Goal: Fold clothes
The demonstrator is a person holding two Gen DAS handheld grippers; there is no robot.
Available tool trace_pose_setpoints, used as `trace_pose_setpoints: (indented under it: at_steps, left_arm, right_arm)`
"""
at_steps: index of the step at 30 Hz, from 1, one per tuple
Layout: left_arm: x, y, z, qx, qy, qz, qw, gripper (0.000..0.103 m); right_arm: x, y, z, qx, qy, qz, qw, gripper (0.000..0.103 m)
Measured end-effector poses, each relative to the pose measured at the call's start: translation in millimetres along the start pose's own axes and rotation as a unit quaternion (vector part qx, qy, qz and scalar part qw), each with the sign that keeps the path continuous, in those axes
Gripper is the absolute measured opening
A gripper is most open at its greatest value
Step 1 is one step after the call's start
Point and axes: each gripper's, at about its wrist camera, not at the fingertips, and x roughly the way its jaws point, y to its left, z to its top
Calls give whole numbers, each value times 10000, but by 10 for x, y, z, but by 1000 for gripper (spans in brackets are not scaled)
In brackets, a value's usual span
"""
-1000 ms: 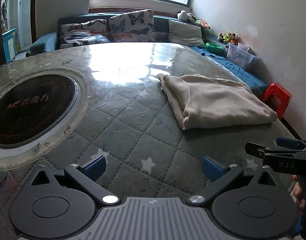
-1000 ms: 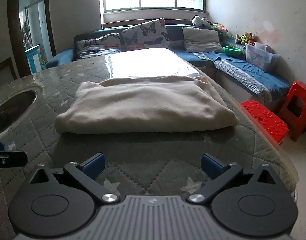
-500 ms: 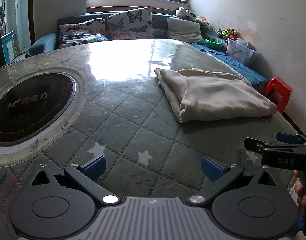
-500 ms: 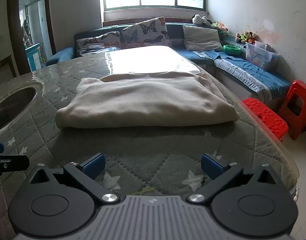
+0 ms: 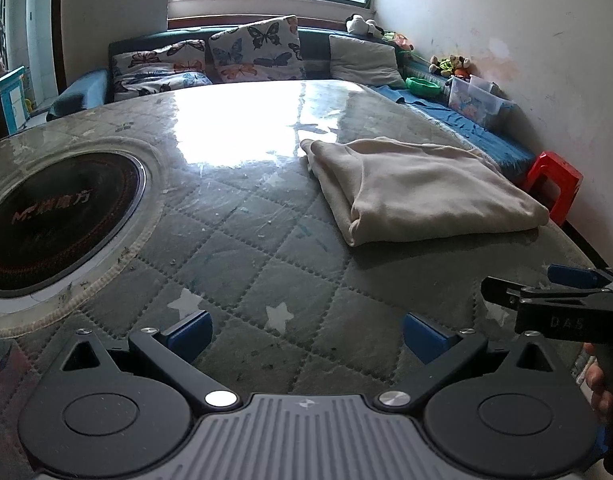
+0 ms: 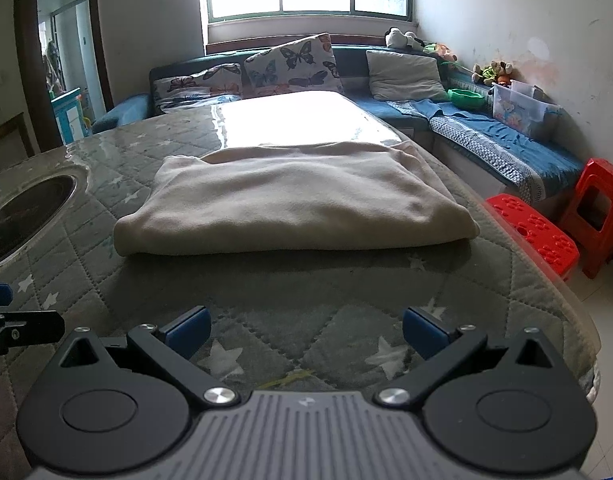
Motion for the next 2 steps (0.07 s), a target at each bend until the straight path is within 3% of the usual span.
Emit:
trace_pose_setpoints:
  at_steps: [2]
  left_arm:
    - [1, -7, 6, 46, 7, 16, 10000, 103]
  right_arm:
    - [8, -4, 0, 6, 6, -23, 10000, 103]
